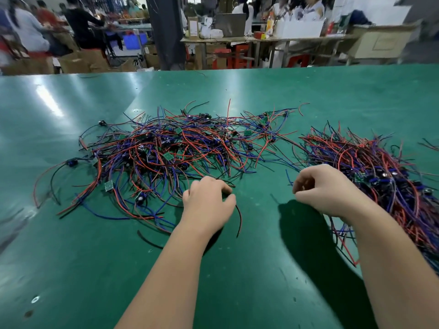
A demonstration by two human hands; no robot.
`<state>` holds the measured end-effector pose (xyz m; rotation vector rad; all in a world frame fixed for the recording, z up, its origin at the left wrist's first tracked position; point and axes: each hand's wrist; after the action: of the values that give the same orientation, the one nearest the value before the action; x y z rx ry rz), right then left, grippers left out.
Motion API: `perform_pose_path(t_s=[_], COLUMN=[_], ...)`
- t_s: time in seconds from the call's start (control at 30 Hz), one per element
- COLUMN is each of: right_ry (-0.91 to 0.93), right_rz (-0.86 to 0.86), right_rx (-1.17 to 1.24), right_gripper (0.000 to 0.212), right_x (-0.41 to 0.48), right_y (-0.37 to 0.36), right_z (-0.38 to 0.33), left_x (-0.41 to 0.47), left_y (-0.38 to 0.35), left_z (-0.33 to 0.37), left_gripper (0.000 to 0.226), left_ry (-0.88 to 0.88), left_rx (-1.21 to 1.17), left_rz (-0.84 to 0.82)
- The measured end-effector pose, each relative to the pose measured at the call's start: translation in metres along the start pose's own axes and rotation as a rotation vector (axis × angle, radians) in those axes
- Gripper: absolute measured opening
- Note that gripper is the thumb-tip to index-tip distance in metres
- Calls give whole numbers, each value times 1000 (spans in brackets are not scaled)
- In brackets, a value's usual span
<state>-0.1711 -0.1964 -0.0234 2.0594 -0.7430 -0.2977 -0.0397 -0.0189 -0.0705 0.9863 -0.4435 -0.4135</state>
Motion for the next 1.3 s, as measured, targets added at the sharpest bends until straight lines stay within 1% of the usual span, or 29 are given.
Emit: perform_pose_path(t_s=[0.07,0.13,0.2,0.23,0.27,0.3,0.33,0.4,0.43,0.5,0.53,0.6,0.7,0.77,0.83,0.9,0.97,1.0,1.03,1.07,1.1,1.17,1.27,1.3], right_ry=[64,172,300,355,390,391,357,225,188,200,210,209,209,212,227,218,195,190,188,194,196,194,176,176], right_rz=[102,289,526,635,707,716,656,471,434,467,491,480,393,347,300,242,181,147,108,81,62,63,61,54], right_rx=[133,187,176,162,134,77,5,-93,-97,-39,4,84,134,180,208,188,173,153,123,98,90,97,110,105], right_gripper=[17,17,20,18,17,19,22,27,28,25,23,20,15,14,14,13,13,13,14,14,14,13,13,13], right_x=[0,10,29,43,58,73,86,103,104,98,91,77,53,36,23,13,6,3,2,0,0,1,3,3], right_y=[9,26,45,52,56,58,56,46,40,28,23,15,3,-3,-12,-27,-42,-49,-55,-60,-62,-65,-68,-69], right_z=[-14,-34,-57,-66,-74,-81,-84,-82,-79,-77,-78,-77,-71,-65,-57,-48,-38,-33,-29,-26,-24,-22,-18,-18], left_x=[0,0,1,1,2,2,2,1,0,0,0,0,0,0,1,2,1,-1,-3,-3,-3,-2,1,1], left_y=[1,1,1,2,3,3,4,4,5,5,6,9,11,11,12,9,5,2,-1,-4,-4,2,15,20], left_z=[-1,-1,-2,-2,-2,-3,-3,-2,-2,-3,-3,-3,-4,-6,-7,-5,2,6,8,7,6,1,-8,-9], left_gripper=[23,23,23,23,23,23,24,24,23,25,30,42,53,57,53,46,44,44,44,43,41,31,19,18], left_ry=[-4,-11,-23,-30,-38,-45,-48,-36,-20,41,85,178,285,333,282,73,-155,-207,-223,-229,-218,-140,117,187], left_rx=[-13,-10,-1,2,3,5,5,10,26,63,58,19,44,70,65,48,4,-13,-16,-7,11,45,94,138], left_rz=[0,2,15,23,33,40,44,56,78,150,185,217,159,110,142,153,44,-29,-91,-113,-106,1,190,208])
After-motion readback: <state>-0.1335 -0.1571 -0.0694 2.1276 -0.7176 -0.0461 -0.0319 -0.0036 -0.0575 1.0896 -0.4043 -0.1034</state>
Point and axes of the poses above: each hand's wrist, its own x-axis towards the middle knuckle, its own y-axis out of the back of the hand, z = x × y, and after that the axes turned 6 degrees about z, right-handed
